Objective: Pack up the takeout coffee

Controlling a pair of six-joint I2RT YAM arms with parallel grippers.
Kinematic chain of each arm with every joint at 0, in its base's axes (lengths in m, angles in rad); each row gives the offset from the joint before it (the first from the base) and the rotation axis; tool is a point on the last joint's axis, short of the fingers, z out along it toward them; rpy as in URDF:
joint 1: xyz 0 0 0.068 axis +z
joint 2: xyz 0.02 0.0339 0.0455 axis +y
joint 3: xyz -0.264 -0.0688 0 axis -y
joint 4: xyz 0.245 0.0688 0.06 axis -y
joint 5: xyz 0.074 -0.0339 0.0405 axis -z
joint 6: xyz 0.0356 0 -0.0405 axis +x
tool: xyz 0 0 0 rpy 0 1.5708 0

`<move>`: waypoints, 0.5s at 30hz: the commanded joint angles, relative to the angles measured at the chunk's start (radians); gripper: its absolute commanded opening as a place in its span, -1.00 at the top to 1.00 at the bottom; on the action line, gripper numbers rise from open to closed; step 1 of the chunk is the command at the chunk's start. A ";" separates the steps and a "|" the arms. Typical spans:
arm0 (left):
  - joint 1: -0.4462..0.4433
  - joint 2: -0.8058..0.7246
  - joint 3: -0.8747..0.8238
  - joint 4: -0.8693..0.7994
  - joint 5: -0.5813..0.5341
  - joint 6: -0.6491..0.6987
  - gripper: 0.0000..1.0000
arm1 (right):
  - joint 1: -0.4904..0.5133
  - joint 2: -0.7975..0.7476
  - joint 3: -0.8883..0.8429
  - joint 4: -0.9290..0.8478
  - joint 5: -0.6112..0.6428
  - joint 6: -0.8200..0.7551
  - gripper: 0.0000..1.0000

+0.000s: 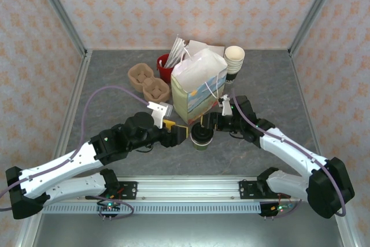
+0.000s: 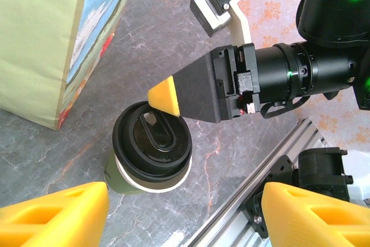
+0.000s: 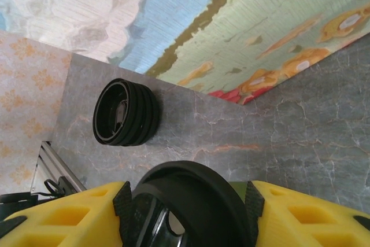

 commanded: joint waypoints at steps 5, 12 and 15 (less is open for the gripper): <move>0.003 -0.005 -0.018 -0.014 -0.025 -0.009 -0.43 | -0.002 -0.028 -0.015 0.068 -0.061 -0.015 -0.14; 0.002 -0.007 -0.024 -0.009 -0.023 -0.016 -0.43 | -0.001 -0.064 -0.016 0.044 -0.064 -0.027 -0.15; 0.003 -0.010 -0.024 -0.010 -0.023 -0.015 -0.43 | 0.002 -0.065 -0.021 0.040 -0.068 -0.029 -0.15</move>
